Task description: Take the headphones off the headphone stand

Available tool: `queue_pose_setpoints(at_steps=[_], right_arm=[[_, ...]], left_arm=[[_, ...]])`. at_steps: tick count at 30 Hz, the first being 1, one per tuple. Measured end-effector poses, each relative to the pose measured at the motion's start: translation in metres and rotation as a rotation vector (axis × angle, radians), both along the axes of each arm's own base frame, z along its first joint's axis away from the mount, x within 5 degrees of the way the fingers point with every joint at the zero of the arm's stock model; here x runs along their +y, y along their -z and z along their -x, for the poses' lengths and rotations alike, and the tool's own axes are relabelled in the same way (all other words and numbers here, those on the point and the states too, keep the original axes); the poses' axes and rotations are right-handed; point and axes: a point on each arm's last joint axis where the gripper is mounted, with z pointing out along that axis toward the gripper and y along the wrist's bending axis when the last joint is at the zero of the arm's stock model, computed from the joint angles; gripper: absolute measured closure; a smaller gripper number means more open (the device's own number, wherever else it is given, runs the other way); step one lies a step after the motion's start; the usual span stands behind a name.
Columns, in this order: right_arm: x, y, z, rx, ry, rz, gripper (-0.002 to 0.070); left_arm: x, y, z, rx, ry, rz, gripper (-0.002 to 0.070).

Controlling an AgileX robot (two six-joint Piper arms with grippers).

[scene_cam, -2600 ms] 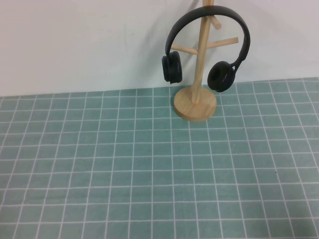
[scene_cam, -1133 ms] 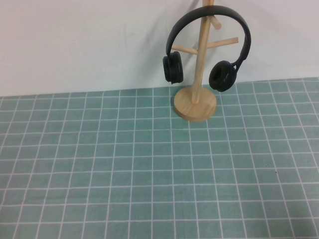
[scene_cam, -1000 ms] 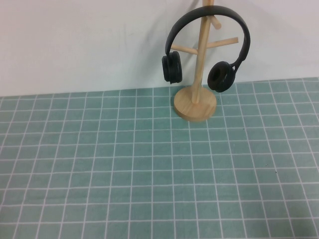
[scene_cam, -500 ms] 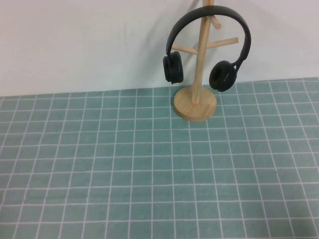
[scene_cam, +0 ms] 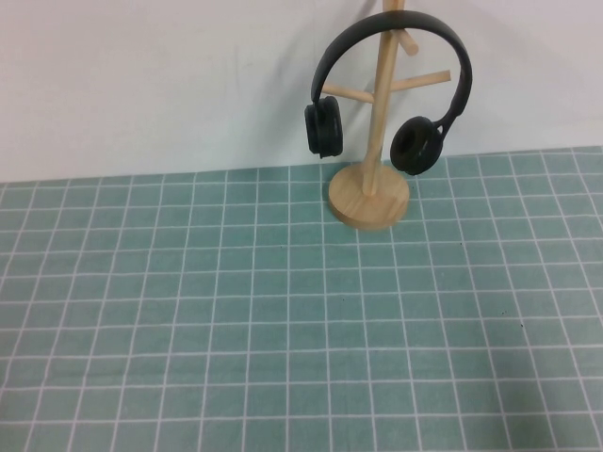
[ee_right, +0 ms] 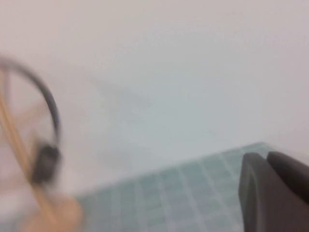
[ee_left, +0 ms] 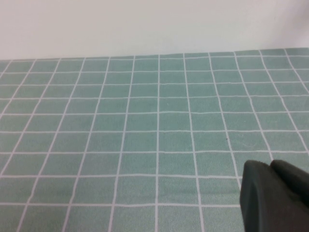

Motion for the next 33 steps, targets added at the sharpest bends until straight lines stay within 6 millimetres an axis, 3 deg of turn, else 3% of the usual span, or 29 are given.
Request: queue_pose_setpoints(at_steps=[13,21,24,28,33], right_arm=[[-0.003,-0.004,0.001,-0.07,-0.015,-0.207,0.0684],[-0.001,-0.006,0.001,-0.021,-0.037,-0.225,0.0684],[0.006,-0.024,0.0,0.14,-0.099,-0.228,0.0684],[0.013,-0.056,-0.012,0.383,-0.157,-0.09,0.0684],[0.017,-0.096,-0.039,0.673,-0.249,0.108,0.0676]], left_arm=[[0.0,0.0,0.0,0.0,0.0,0.0,0.0679],[0.0,0.0,0.0,0.0,0.0,0.0,0.0679],[0.0,0.0,0.0,0.0,0.0,0.0,0.0679],[0.0,0.0,0.0,0.0,0.0,0.0,0.0679],[0.0,0.0,0.0,0.0,0.0,0.0,0.0679]])
